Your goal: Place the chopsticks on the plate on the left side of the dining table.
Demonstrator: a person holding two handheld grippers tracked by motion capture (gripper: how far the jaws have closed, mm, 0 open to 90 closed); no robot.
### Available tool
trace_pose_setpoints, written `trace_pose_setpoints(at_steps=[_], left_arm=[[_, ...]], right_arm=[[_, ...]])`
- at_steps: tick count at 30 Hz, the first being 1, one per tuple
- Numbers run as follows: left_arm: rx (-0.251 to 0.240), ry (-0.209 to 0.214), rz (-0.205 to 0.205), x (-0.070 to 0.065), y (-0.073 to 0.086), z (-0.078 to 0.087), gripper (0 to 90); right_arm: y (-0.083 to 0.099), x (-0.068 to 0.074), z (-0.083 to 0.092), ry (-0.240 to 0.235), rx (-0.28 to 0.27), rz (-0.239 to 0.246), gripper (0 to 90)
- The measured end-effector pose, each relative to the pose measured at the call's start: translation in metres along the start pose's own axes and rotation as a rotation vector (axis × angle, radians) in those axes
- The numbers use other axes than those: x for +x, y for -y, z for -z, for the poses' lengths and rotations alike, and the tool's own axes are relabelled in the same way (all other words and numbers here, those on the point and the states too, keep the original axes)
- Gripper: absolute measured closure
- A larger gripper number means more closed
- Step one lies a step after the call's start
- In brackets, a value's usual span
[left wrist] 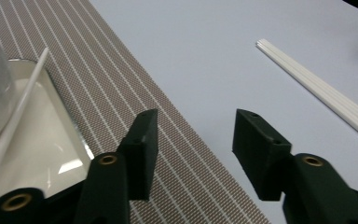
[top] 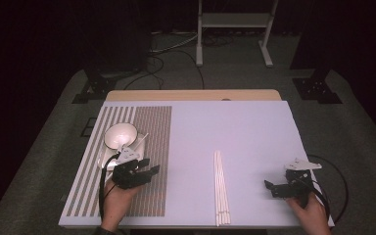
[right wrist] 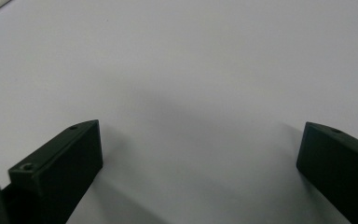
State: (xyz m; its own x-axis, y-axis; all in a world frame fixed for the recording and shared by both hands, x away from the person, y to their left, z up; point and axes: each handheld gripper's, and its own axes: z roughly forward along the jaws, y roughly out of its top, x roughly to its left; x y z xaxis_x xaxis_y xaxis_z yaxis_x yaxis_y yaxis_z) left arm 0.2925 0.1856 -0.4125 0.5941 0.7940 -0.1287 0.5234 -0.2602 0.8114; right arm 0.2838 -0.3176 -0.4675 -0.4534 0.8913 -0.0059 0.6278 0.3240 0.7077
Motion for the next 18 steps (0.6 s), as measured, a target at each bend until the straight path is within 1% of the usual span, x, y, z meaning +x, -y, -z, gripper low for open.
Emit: trace_pose_setpoints(at_steps=[1,2,4,8,11,12,13,14,16,18], left_arm=[[-0.001,0.001,-0.004,-0.002,-0.001,-0.001,45.4],[-0.002,-0.001,-0.005,-0.004,-0.001,-0.003,45.4],[-0.004,-0.004,-0.012,-0.008,-0.003,-0.005,40.8],[-0.006,0.002,-0.007,-0.015,-0.005,-0.011,32.6],[-0.006,-0.003,-0.010,-0.020,-0.008,-0.016,28.2],[-0.006,-0.009,-0.011,-0.021,-0.009,-0.017,22.5],[-0.004,-0.008,-0.018,-0.024,-0.011,-0.019,22.5],[-0.004,-0.008,-0.026,-0.026,-0.013,-0.021,19.4],[-0.003,-0.011,-0.042,-0.030,-0.015,-0.024,16.9],[0.009,-0.018,-0.053,-0.033,-0.018,-0.029,9.8]], right_arm=[[0.000,0.000,0.000,0.000,0.000,0.000,0.0],[0.000,0.000,0.000,0.000,0.000,0.000,0.0],[0.000,0.000,0.000,0.000,0.000,0.000,0.0],[0.000,0.000,0.000,0.000,0.000,0.000,0.0],[0.000,0.000,0.000,0.000,0.000,0.000,0.0],[0.000,0.000,0.000,0.000,0.000,0.000,0.0],[0.000,0.000,0.000,0.000,0.000,0.000,0.0],[0.000,0.000,0.000,0.000,0.000,0.000,0.0],[0.000,0.000,0.000,0.000,-0.001,0.001,0.0],[0.000,0.000,0.000,0.000,-0.001,0.001,0.0]])
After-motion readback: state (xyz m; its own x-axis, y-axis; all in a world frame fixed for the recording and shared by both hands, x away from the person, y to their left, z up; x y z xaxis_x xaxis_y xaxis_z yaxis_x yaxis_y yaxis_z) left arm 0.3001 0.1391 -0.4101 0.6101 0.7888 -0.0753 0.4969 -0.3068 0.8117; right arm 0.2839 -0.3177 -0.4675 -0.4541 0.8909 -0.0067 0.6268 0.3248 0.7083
